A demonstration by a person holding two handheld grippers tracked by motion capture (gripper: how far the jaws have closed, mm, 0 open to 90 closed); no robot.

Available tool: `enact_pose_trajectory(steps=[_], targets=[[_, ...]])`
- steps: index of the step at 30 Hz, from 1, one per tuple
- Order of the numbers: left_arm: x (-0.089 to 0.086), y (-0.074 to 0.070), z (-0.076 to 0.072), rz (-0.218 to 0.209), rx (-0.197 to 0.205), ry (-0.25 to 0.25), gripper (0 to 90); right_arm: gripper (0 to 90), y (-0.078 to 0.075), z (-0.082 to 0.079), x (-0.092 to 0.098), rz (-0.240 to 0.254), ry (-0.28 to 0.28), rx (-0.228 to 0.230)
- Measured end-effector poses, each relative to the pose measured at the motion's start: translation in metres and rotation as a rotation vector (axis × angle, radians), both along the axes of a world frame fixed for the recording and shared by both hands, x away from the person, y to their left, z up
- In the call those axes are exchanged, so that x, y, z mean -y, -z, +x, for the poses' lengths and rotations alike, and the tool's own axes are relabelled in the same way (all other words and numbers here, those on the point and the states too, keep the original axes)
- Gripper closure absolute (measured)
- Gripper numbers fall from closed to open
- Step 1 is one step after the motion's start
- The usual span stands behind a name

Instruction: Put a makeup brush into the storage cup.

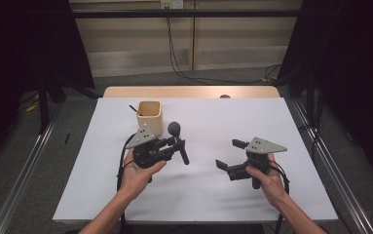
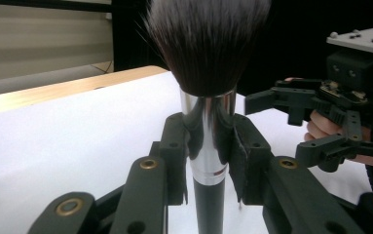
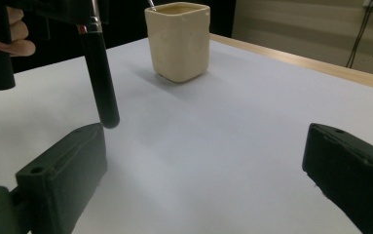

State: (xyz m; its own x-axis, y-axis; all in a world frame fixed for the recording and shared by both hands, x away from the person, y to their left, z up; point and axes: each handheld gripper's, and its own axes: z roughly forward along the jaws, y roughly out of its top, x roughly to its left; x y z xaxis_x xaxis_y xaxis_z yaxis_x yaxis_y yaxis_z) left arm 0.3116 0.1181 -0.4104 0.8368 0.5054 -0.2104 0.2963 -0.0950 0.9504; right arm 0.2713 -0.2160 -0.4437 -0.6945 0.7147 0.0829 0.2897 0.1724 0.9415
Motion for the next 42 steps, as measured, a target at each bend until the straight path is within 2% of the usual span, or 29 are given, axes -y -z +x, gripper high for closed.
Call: enact_pose_trajectory(steps=[2,10,20,22,24,29,34,42], targets=[[-0.004,0.000,0.001,-0.001,0.001,-0.009,70.7,2.5,0.000,-0.002,0.004,0.007,0.012,0.001],[-0.018,-0.005,0.002,0.017,0.009,-0.035,70.7,1.7,0.004,-0.012,0.016,-0.022,0.073,0.001],[-0.038,-0.014,0.005,0.034,0.011,-0.079,70.7,1.3,0.008,-0.025,0.037,0.021,0.151,0.014],[-0.043,-0.017,0.005,0.036,0.012,-0.086,70.7,1.3,0.008,-0.027,0.040,0.006,0.179,0.025],[-0.046,-0.018,0.006,0.040,0.011,-0.093,70.7,1.3,0.009,-0.030,0.043,0.017,0.188,0.016],[-0.054,-0.021,0.008,0.051,0.009,-0.108,70.6,0.5,0.008,-0.036,0.051,0.012,0.229,0.034],[-0.061,-0.028,0.010,0.052,0.015,-0.125,70.7,0.4,0.011,-0.041,0.057,0.017,0.259,0.045],[-0.071,-0.033,0.015,0.069,0.016,-0.144,70.7,0.4,0.012,-0.042,0.059,0.022,0.256,0.052]])
